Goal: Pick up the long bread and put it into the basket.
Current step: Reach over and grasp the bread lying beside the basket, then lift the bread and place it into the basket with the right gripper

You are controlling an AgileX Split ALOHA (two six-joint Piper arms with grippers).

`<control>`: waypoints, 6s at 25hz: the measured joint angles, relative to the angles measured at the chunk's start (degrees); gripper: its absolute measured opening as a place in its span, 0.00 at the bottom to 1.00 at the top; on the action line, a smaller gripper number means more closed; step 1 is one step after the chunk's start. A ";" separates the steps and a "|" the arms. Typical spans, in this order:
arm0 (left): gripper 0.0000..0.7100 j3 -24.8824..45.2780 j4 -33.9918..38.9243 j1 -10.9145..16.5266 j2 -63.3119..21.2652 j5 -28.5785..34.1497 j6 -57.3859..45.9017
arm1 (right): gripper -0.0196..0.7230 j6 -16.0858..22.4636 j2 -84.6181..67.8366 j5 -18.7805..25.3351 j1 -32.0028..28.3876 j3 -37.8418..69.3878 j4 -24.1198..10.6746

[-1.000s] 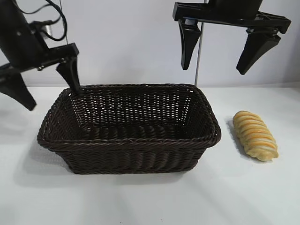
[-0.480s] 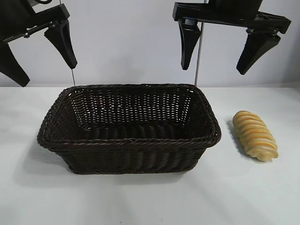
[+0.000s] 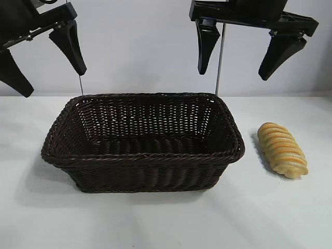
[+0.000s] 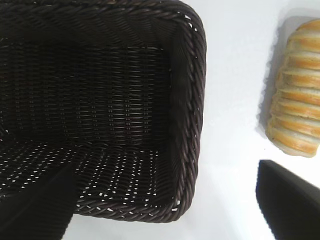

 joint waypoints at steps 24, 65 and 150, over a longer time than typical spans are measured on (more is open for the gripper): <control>0.97 0.00 -0.05 0.00 0.00 -0.11 0.05 | 0.96 4.71 0.00 -11.69 -12.73 14.06 -13.91; 0.97 0.00 0.10 0.00 0.00 0.11 0.05 | 0.21 4.56 1.91 -15.91 -14.82 13.87 -9.52; 0.97 0.00 0.10 0.00 0.00 2.13 0.05 | 0.96 -35.48 12.17 -22.19 6.08 1.75 2.42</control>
